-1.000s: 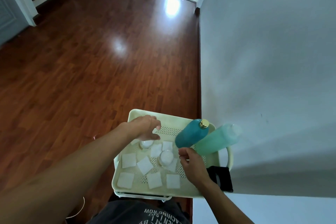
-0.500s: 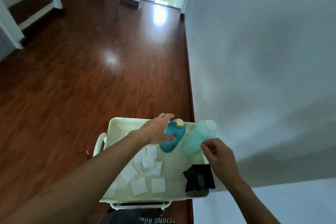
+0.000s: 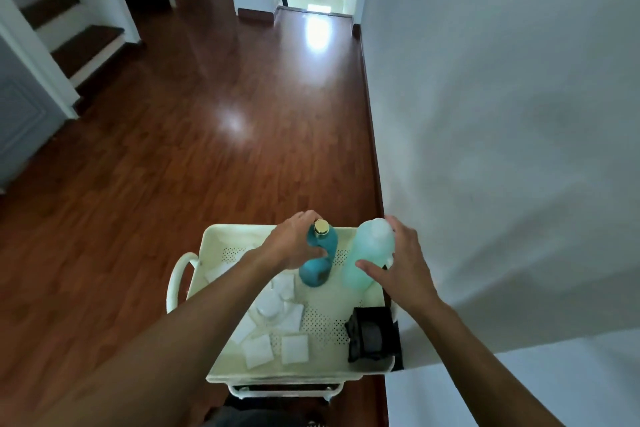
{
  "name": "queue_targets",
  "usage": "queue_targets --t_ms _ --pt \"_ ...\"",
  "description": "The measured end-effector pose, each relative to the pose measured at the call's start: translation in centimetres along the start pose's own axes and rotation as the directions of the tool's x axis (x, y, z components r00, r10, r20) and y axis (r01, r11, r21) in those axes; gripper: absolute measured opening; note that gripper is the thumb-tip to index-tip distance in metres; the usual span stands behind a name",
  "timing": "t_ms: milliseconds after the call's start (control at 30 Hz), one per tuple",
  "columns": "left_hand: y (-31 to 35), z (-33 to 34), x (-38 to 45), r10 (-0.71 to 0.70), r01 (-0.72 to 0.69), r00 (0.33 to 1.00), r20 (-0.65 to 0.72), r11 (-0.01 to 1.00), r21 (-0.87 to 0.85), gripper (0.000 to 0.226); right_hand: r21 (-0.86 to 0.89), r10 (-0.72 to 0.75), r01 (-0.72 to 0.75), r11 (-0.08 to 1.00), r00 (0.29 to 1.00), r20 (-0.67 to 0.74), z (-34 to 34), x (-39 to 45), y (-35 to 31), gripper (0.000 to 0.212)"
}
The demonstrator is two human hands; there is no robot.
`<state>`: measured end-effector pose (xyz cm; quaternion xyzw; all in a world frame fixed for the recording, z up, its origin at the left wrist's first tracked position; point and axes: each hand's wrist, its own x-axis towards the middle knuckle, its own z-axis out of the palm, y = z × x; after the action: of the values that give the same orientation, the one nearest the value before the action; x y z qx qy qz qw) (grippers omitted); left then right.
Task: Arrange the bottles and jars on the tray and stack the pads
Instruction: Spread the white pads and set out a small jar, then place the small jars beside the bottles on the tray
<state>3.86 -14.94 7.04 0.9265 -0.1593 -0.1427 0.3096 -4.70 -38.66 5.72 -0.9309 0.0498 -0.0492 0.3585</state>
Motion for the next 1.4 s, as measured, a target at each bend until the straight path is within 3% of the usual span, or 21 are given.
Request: queue_targets --t_ms 200,767,1100,1400 --pt "0.6 0.2 -0.4 -0.042 0.042 0.999 0.001 0.999 0.012 0.051 0.023 0.036 -0.037 0.999 0.999 0.018 1.5 0.3 1.2 0.086" --pt "1.2 0.3 -0.4 -0.058 0.055 0.997 0.041 0.996 0.063 0.052 0.063 -0.011 0.009 0.998 0.999 0.032 1.9 7.2 2.3 0.088" --pt "2.0 1.6 -0.4 -0.111 0.113 0.994 -0.022 0.985 0.132 0.083 0.059 0.003 -0.005 0.998 0.999 0.042 2.0 6.8 2.4 0.087" --pt "1.9 1.3 1.9 -0.058 0.06 0.997 -0.044 0.997 0.056 0.07 0.05 0.027 -0.029 0.998 0.999 0.037 1.7 6.6 1.9 0.086"
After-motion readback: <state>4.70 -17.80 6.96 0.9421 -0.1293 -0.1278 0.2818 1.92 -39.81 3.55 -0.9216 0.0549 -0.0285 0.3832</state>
